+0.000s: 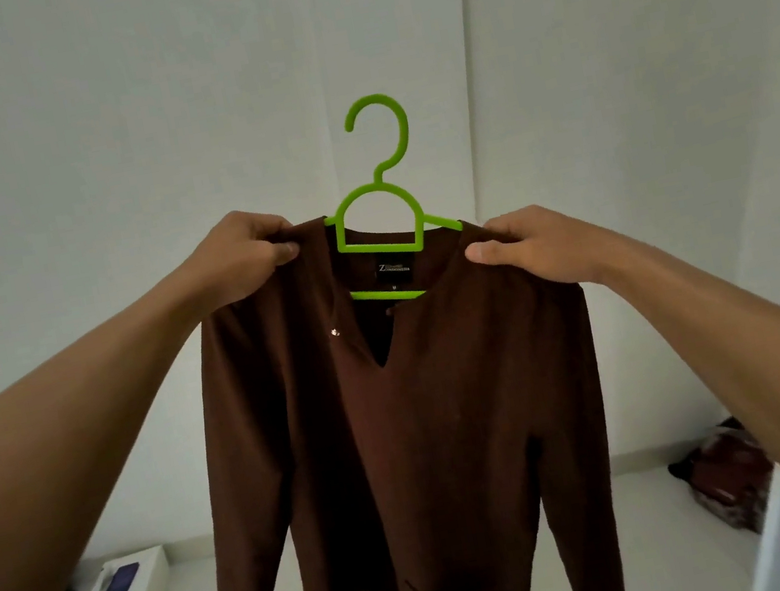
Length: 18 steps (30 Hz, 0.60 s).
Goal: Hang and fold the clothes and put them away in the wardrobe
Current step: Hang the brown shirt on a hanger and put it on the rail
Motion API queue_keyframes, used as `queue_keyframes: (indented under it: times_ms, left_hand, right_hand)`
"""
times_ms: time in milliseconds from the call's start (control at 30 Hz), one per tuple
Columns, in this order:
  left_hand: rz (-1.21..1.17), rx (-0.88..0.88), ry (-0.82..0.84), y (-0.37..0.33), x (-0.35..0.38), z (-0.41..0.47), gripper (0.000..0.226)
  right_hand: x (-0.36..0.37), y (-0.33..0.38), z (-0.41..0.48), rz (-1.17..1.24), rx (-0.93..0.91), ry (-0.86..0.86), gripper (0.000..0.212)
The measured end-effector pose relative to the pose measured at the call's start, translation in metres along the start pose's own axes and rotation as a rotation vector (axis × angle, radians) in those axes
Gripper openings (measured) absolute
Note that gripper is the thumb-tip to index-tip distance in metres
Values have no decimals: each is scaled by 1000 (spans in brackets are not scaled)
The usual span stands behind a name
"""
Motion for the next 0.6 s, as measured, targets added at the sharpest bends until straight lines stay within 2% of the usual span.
queue_keyframes:
  times_ms: [200,333,600]
  left_hand:
    - [-25,97,158,-22,21,9,11]
    - [-62,178,221,-37,38,17,6]
    - [-211,424,298,-116,94,15,11]
  right_hand:
    - [-20,-20,-31,-96,101,-76,26]
    - [-40,-13,-59,-162,171,-124,22]
    - [-93,1,-157,-363,366,-388,20]
Point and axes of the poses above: each hand's wrist, its own z-axis towards the middle knuckle, its own x-axis out of the palm, y = z × x, the point moved 10 cm from there along z, towards the middle knuckle, and after that the axes turned 9 degrees about z, right-handed, at the moved point
